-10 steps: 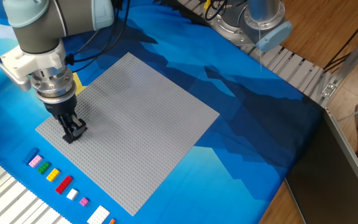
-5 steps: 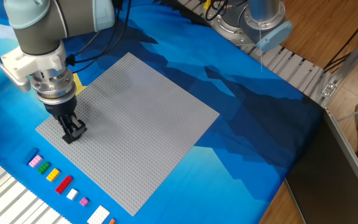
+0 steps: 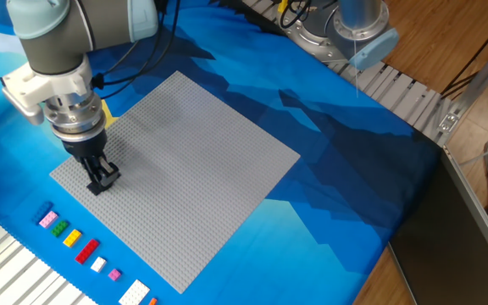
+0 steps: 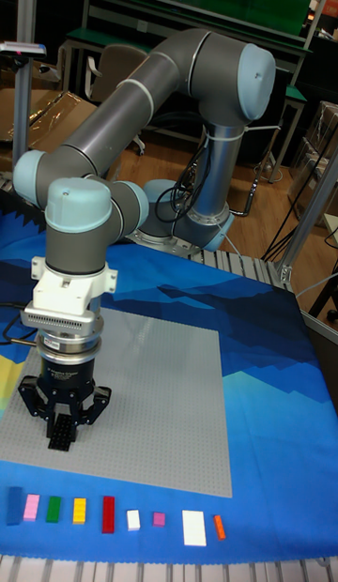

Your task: Stack small Lego blocks one on top of the other

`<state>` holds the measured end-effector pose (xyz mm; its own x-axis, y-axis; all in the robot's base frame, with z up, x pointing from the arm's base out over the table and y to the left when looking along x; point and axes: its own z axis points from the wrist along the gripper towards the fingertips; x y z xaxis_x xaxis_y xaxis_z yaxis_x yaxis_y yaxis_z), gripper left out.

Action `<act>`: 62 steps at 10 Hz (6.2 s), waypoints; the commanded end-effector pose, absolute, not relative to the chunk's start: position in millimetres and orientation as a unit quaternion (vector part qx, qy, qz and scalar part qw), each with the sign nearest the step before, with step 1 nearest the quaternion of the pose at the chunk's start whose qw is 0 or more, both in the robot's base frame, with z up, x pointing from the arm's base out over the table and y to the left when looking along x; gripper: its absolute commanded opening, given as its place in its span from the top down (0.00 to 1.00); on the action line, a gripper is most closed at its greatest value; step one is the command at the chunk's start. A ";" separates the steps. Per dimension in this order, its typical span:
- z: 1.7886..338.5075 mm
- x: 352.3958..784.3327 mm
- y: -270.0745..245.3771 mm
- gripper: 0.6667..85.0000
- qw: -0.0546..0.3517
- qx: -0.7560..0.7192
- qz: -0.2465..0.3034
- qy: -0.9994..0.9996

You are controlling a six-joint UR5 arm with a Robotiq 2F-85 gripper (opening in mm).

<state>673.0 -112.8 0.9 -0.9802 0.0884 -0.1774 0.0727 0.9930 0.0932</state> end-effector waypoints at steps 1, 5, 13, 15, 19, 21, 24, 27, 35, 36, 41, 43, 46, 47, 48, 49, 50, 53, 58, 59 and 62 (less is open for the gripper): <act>-2.4 675.8 -114.0 0.64 0.096 0.041 0.042 0.994; 11.9 665.0 -118.0 0.63 0.078 0.038 0.039 0.995; 0.8 669.6 -116.1 0.53 0.083 0.033 0.041 0.995; 1.3 670.2 -115.3 0.51 0.083 0.031 0.043 0.995; 2.6 670.3 -114.5 0.50 0.082 0.030 0.044 0.995; 4.1 671.2 -115.9 0.50 0.082 0.028 0.042 0.995; 7.8 673.2 -111.5 0.50 0.082 0.030 0.045 0.995; 11.1 675.3 -112.3 0.51 0.082 0.028 0.045 0.995; 15.0 683.8 -123.6 0.82 0.085 0.058 0.032 0.994; 12.4 687.0 -124.0 0.89 0.091 0.069 0.029 0.993; 12.9 685.6 -119.3 1.00 0.093 0.098 0.035 0.990; 17.0 680.4 -120.8 1.00 0.088 0.101 0.031 0.991; 14.4 673.3 -125.9 1.00 0.089 0.102 0.029 0.990; 14.4 672.2 -126.2 1.00 0.089 0.103 0.030 0.990; 14.4 671.8 -125.9 1.00 0.089 0.105 0.030 0.990; 14.4 670.4 -125.1 1.00 0.089 0.107 0.030 0.990; 14.3 669.0 -124.7 1.00 0.089 0.110 0.029 0.989; 13.0 665.0 -121.4 1.00 0.091 0.115 0.031 0.989; 10.9 660.3 -119.5 1.00 0.082 0.108 0.029 0.990; 11.1 660.4 -119.0 1.00 0.083 0.106 0.027 0.991; 7.7 656.5 -117.1 1.00 0.073 0.099 0.025 0.992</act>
<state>657.8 -118.8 8.5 -0.9687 0.1995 -0.1478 0.1924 0.9794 0.0612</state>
